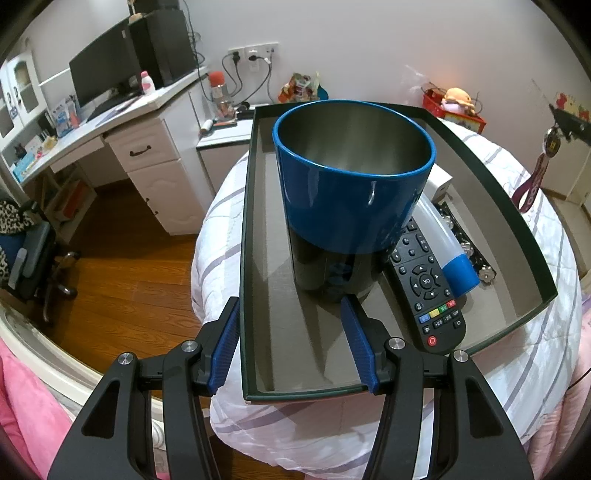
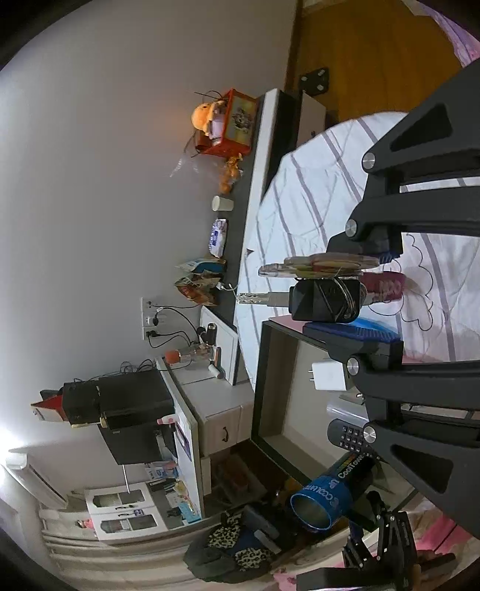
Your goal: Organize rigid objects
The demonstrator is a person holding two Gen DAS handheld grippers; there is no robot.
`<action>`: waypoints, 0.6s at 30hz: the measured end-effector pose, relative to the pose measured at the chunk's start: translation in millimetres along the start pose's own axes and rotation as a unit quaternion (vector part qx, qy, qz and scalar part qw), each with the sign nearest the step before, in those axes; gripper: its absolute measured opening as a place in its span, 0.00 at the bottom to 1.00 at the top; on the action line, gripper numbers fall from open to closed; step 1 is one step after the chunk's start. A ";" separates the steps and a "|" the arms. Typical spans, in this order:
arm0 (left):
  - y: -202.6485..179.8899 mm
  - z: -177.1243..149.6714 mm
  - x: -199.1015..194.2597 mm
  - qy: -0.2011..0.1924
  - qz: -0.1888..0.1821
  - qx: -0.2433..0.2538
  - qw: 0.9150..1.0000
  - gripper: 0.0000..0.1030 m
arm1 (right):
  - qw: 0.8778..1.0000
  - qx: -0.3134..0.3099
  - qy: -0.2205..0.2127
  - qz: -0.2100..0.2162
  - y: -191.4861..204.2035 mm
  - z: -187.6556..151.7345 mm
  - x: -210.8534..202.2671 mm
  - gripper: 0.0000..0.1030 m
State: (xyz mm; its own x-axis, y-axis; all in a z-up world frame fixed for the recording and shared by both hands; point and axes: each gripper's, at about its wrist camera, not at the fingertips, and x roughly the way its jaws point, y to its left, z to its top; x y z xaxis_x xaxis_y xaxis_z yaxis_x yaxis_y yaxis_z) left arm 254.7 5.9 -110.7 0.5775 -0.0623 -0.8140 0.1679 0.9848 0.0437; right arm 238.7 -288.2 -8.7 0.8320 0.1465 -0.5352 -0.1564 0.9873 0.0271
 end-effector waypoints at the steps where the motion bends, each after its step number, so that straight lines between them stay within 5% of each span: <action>1: -0.8 -0.1 -0.2 0.000 0.000 0.000 1.000 0.54 | 1.000 -0.004 -0.002 -0.002 2.2 1.8 -2.7 0.26; 4: -0.2 1.0 -0.2 0.000 -0.001 -0.002 1.000 0.54 | 1.000 -0.018 -0.011 -0.003 9.3 11.2 -11.9 0.26; 7: -0.1 0.8 0.0 0.000 -0.001 -0.002 1.000 0.54 | 0.999 -0.037 -0.027 0.000 20.0 26.5 -21.6 0.07; 18: 0.9 1.4 2.0 -0.001 -0.007 -0.002 1.000 0.55 | 0.997 -0.069 0.005 0.028 41.7 37.0 0.0 0.05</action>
State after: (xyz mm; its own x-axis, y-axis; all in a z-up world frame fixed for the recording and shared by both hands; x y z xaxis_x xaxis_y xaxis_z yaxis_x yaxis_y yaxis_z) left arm 257.0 6.5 -111.5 0.5764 -0.0764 -0.8136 0.1720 0.9847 0.0294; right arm 251.9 -244.7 23.6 0.8147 0.1996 -0.5445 -0.2744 0.9598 -0.0588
